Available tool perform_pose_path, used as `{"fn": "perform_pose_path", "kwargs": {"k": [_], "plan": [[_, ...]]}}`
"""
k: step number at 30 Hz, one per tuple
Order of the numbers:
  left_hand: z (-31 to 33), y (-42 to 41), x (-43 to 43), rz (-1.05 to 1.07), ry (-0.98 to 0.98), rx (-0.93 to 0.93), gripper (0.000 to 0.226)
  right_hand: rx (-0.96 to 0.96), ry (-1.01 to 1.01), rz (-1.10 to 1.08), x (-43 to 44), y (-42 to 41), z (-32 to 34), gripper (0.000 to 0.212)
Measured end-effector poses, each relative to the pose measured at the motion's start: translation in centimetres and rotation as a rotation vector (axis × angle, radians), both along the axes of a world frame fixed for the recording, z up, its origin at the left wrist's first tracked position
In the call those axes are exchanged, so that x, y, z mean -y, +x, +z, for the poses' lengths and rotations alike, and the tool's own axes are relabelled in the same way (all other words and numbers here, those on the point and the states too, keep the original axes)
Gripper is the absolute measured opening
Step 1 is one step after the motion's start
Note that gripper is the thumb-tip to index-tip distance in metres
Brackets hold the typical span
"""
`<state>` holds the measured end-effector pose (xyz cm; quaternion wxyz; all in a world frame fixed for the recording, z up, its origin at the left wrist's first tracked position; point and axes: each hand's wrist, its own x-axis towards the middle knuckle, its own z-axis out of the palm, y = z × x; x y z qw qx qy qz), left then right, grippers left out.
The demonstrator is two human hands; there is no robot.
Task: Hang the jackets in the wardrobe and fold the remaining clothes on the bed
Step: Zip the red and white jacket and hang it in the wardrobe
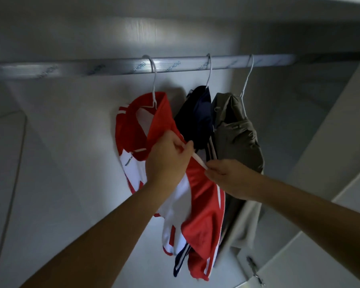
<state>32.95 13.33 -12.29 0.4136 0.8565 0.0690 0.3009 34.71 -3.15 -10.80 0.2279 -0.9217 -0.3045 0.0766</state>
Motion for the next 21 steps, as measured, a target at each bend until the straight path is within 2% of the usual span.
{"fn": "perform_pose_path", "kwargs": {"k": [1, 2, 4, 6, 8, 11, 13, 15, 17, 19, 21], "plan": [[0.2, 0.4, -0.2, 0.049, 0.015, 0.044, 0.024, -0.157, 0.069, 0.026, 0.1, 0.0, -0.2, 0.022], [0.3, 0.8, -0.6, 0.086, -0.001, 0.048, 0.034, -0.31, 0.127, 0.057, 0.3, 0.0, -0.4, 0.02], [0.5, 1.6, -1.2, 0.061, -0.113, -0.036, 0.051, -0.517, 0.174, 0.126, 0.7, 0.0, -0.8, 0.024], [0.6, 2.2, -1.7, -0.032, -0.219, -0.136, 0.043, -0.612, 0.189, 0.173, 0.9, -0.2, -1.5, 0.022], [0.5, 2.4, -2.1, -0.085, -0.25, -0.165, 0.028, -0.625, 0.166, 0.182, 0.5, -0.6, -2.2, 0.022], [0.2, 2.2, -2.5, -0.144, -0.272, -0.171, 0.013, -0.587, 0.159, 0.119, -0.3, -1.5, -4.1, 0.033], [0.0, 2.2, -2.8, -0.153, -0.236, -0.2, 0.016, -0.54, 0.191, 0.073, -0.6, -2.1, -4.8, 0.032], [0.0, 2.4, -3.1, -0.133, -0.17, -0.207, 0.022, -0.367, 0.139, 0.055, -0.2, -2.2, -4.4, 0.014], [-0.1, 2.6, -3.3, -0.087, -0.103, -0.19, 0.027, -0.099, 0.015, -0.047, 0.6, -2.0, -3.0, 0.015], [0.0, 2.7, -3.1, -0.029, -0.049, -0.154, 0.032, 0.086, 0.118, -0.153, 1.0, -2.3, -1.6, 0.022], [0.2, 2.9, -2.6, -0.01, -0.063, -0.144, 0.038, 0.172, 0.23, -0.119, 0.8, -3.5, -0.9, 0.028]]}}
